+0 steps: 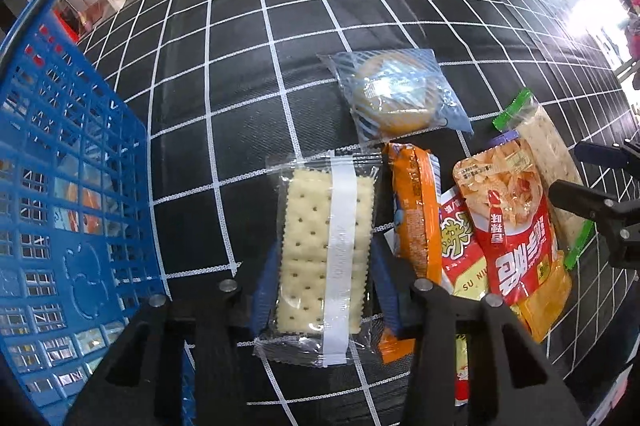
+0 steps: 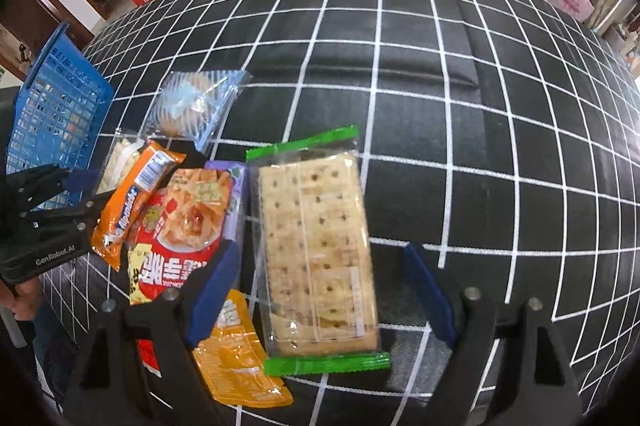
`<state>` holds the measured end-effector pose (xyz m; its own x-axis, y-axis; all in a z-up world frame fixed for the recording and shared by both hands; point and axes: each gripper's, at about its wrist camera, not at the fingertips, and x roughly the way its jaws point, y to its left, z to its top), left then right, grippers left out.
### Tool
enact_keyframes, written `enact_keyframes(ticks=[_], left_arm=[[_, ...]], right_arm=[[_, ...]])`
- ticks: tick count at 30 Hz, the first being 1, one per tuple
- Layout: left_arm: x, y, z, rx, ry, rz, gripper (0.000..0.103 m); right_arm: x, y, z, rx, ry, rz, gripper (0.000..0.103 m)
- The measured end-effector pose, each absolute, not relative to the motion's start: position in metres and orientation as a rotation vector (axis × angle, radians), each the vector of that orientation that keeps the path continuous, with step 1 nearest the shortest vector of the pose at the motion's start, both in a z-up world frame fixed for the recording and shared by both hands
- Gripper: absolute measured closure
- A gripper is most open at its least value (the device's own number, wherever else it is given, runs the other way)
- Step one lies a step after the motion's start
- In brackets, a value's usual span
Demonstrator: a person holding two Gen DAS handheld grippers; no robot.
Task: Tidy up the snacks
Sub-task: 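Grasp the white-strip cracker pack with the left gripper while the right grasps the green-edged cracker pack, then carry both cracker packs up and over the blue basket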
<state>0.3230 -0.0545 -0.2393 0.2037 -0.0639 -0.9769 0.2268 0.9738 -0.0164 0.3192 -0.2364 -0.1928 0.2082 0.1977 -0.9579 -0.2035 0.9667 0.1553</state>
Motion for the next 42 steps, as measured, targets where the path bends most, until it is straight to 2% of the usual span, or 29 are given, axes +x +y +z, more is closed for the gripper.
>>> enact_keyframes(ticks=[20, 27, 29, 31, 33, 42], left_arm=[[0.284, -0.064, -0.129, 0.063, 1.108, -0.254, 0.061], [0.278, -0.066, -0.130, 0.054, 1.109, -0.243, 0.061], [0.279, -0.074, -0.136, 0.048, 1.119, -0.238, 0.061], [0.280, -0.073, -0.140, 0.040, 1.129, -0.236, 0.061], [0.276, -0.074, -0.144, 0.039, 1.133, -0.237, 0.061], [0.263, -0.075, -0.126, 0.022, 1.100, -0.266, 0.061]], right_arm=[[0.325, -0.215, -0.209, -0.054, 1.376, 0.239, 0.016], [0.324, -0.206, -0.215, -0.123, 1.369, 0.215, 0.017], [0.318, -0.201, -0.216, -0.174, 1.349, 0.205, 0.024], [0.311, -0.200, -0.215, -0.185, 1.326, 0.222, 0.039], [0.308, -0.198, -0.213, -0.200, 1.315, 0.227, 0.044], [0.283, -0.191, -0.179, -0.191, 1.242, 0.224, 0.045]])
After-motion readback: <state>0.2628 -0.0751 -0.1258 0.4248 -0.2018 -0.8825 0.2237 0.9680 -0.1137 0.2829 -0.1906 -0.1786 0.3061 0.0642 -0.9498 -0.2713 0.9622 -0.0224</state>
